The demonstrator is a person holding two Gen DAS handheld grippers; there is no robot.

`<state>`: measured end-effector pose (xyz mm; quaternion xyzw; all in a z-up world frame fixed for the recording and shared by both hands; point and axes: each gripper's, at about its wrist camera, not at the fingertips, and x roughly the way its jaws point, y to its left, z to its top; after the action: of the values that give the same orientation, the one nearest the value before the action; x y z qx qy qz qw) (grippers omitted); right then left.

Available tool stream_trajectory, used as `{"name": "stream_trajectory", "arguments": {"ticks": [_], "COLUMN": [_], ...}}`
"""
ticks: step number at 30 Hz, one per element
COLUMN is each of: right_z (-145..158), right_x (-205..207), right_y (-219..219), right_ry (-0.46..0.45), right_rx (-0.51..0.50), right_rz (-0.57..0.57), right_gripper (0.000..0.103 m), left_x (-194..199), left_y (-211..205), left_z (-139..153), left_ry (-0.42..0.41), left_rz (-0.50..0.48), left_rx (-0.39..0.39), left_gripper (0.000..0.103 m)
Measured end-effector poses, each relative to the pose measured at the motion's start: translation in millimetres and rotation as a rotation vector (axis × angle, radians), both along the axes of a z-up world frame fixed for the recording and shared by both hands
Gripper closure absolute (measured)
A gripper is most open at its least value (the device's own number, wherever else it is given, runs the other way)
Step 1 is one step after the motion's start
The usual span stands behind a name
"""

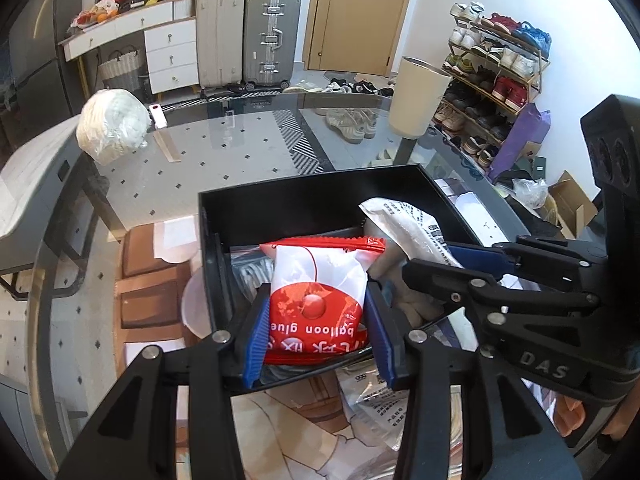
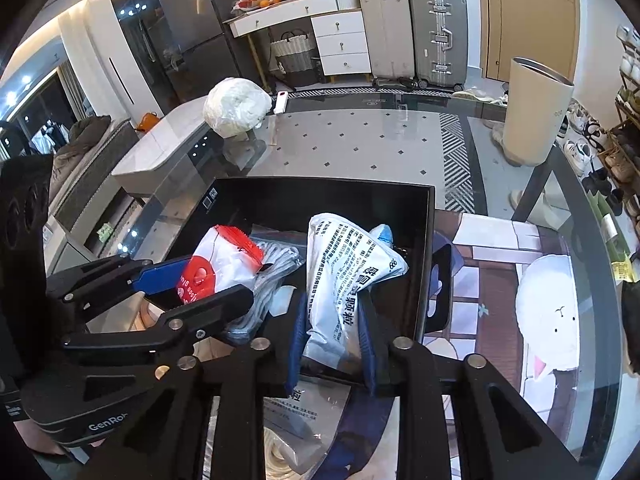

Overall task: Organize soft objects
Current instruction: 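Open both grippers and move them down to the white foam and bagged rope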

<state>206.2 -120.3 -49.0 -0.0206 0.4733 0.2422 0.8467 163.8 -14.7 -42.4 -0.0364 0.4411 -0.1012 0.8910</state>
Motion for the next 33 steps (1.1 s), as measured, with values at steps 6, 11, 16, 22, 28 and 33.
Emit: {"name": "stream_trajectory", "arguments": {"ticks": [6, 11, 16, 22, 28, 33], "right_z": [7, 19, 27, 2, -41, -43], "right_x": [-3, -14, -41, -77, -89, -88], "right_y": [-6, -12, -20, -25, -11, 13], "right_ry": [-0.01, -0.028, -0.031, 0.039, 0.138, 0.11], "right_rx": [0.031, 0.048, 0.062, 0.047, -0.016, -0.06], "right_rz": [-0.008, 0.004, 0.04, 0.104, 0.107, 0.128], "right_gripper": [0.064, 0.064, 0.064, 0.051, 0.046, 0.04], "left_x": [-3, -10, -34, -88, -144, -147], "left_y": [5, 10, 11, 17, -4, -18], "left_z": [10, 19, 31, 20, -23, -39], "left_ry": [-0.034, -0.049, -0.043, 0.034, 0.137, 0.187], "left_rz": [0.017, 0.024, -0.04, -0.197, -0.358, -0.4], "left_rx": [-0.015, -0.024, -0.006, 0.026, 0.108, 0.13], "left_gripper": [0.058, 0.052, 0.039, 0.036, 0.029, 0.036]}}
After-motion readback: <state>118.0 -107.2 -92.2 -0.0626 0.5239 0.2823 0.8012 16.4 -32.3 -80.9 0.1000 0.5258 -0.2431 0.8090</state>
